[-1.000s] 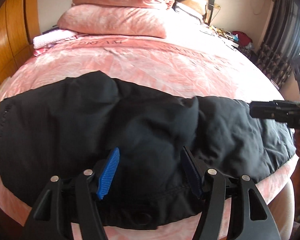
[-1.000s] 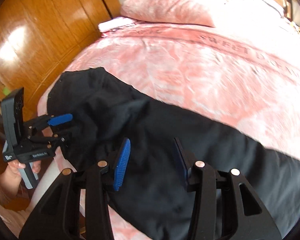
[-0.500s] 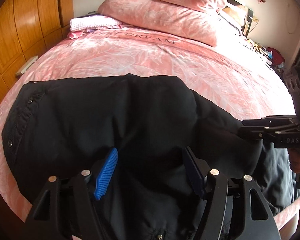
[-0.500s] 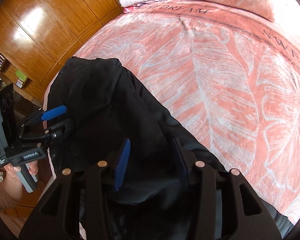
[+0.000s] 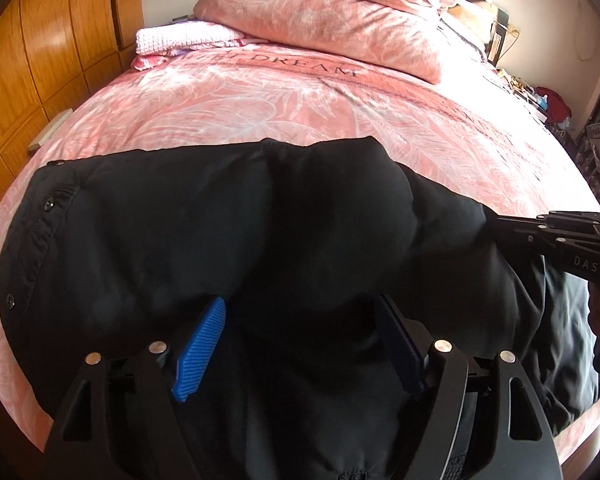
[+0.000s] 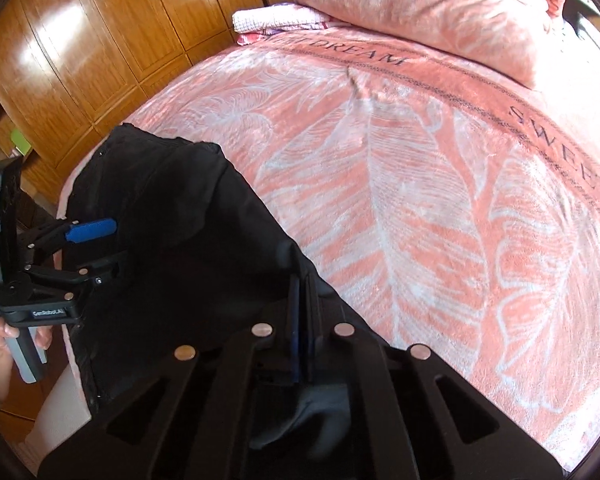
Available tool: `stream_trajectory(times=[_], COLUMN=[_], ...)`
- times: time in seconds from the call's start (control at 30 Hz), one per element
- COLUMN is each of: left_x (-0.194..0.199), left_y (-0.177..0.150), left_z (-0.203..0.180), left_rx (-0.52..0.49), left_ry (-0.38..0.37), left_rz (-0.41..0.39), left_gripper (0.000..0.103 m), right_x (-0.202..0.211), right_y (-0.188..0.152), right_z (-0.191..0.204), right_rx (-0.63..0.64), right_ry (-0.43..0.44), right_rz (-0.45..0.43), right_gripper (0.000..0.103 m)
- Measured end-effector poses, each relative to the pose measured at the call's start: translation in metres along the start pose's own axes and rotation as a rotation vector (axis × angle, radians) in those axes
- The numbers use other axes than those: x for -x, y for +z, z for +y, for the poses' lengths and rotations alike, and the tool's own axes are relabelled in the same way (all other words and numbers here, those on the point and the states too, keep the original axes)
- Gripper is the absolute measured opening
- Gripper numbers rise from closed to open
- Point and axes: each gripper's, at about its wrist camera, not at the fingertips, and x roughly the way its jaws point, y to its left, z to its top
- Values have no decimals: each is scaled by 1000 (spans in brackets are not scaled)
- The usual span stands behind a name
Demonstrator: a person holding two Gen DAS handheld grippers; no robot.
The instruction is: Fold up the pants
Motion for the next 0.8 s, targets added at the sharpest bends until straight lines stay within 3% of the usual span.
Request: stream_trajectory(times=[0.07,0.13,0.17,0.2,0.37,0.53,0.67,0.8], left_x=[-1,3,7,12,42,51,66,83], left_y=[-2,-2,-1,0,4,-17,-56,-90], left_z=[-3,-3,-1,-1,-33,-48,-39,-20], left_rx=[-19,-16,1,18,-13,40,48,56], left_ry=[11,11,8,0,-103,-172,-132,-82], left_rz=[-1,6,7,1,-43,18,71,88], left_gripper=[79,79,78,78,78,78,76,76], right_x=[-7,-1,6,17,73,101,105,103], right_y=[-3,-6,-10,-15,-61,-124,-165,-183], right_z=[0,-5,-9,-11,-14,5,18,26], right_rx=[1,-47,-75,-100,-238,-341,-417,-478], right_ry=[-14,-5,13,22,26,-16,-48,-37], right_rz=[-9,-30,-57,-91,-170,-135,-97,-98], right_gripper=[8,22,35,36,33,25,26,26])
